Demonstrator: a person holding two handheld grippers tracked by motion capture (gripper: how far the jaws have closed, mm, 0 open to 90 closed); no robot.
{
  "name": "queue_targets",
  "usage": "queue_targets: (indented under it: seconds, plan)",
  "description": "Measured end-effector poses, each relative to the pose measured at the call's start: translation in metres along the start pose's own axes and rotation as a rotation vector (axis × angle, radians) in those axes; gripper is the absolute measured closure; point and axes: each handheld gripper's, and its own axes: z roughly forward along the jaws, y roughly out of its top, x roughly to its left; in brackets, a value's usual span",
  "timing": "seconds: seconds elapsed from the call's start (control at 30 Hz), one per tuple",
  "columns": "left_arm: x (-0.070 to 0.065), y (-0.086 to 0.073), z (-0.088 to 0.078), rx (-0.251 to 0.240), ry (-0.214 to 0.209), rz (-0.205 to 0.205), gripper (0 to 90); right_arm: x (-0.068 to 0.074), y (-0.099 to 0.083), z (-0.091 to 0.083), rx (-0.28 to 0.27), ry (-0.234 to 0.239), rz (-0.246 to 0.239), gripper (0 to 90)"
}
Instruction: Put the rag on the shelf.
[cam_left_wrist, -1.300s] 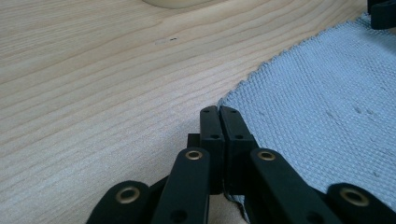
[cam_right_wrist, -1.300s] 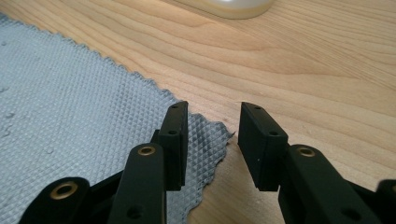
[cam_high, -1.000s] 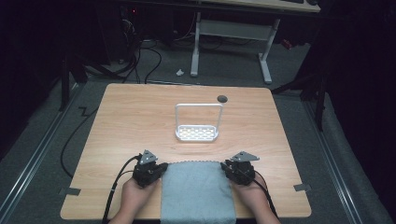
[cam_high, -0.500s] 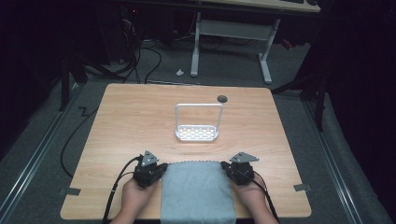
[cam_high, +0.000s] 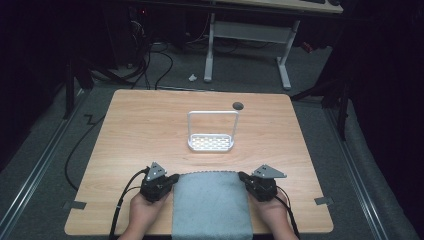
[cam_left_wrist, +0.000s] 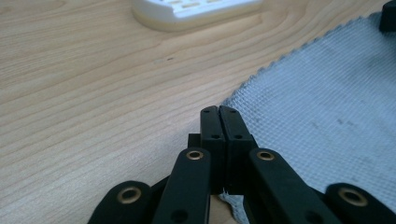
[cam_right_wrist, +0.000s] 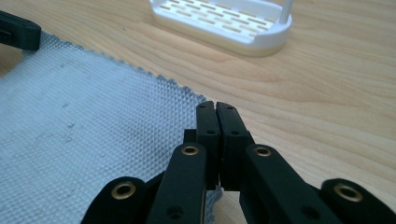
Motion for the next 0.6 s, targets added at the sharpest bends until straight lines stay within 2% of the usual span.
queue_targets:
  seconds: [0.27,0.43,0.6]
  plan:
    - [-0.009,0.007,-0.018,-0.124,-0.002,-0.006,89.0,0.004,0.005,-0.018,-0.096,-0.011,-0.016,89.7]
    - [-0.013,0.013,-0.030,-0.184,-0.013,-0.003,89.1,0.007,0.010,-0.030,-0.170,-0.026,-0.035,89.7]
    - [-0.015,0.021,-0.042,-0.237,-0.018,-0.003,89.1,0.011,0.019,-0.038,-0.219,-0.026,-0.048,89.8]
